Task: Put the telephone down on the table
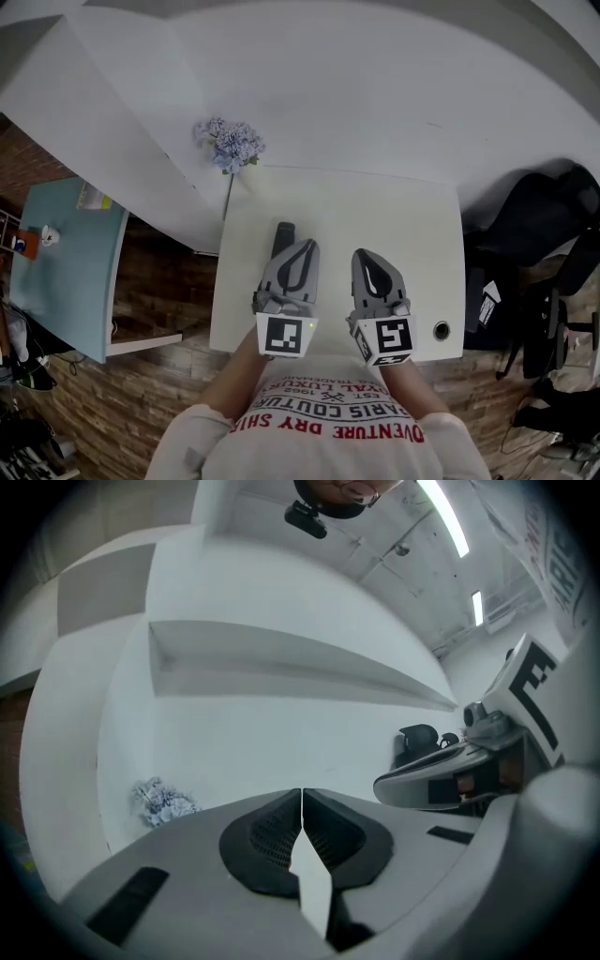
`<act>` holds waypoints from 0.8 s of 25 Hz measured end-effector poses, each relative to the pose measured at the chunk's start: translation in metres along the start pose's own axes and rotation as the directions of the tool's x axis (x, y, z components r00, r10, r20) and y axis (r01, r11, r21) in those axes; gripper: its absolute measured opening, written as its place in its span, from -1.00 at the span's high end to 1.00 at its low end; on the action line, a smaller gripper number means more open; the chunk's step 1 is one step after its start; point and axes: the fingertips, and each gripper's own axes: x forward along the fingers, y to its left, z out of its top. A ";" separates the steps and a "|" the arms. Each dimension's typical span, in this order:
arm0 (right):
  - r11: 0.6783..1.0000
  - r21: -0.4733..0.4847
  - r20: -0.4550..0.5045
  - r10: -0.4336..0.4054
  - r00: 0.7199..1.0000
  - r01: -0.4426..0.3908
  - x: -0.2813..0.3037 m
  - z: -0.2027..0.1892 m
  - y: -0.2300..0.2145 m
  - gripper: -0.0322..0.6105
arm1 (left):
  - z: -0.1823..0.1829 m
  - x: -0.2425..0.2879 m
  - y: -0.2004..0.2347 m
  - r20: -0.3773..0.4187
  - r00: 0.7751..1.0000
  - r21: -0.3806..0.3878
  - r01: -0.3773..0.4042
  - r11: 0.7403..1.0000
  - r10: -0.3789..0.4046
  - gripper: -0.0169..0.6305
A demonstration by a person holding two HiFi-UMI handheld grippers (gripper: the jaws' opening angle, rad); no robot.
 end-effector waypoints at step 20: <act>0.999 -0.053 -0.011 0.001 1.000 -0.002 -0.011 0.000 0.003 0.82 | -0.008 -0.002 -0.008 -0.044 0.999 -0.146 -0.011 0.989 0.004 0.87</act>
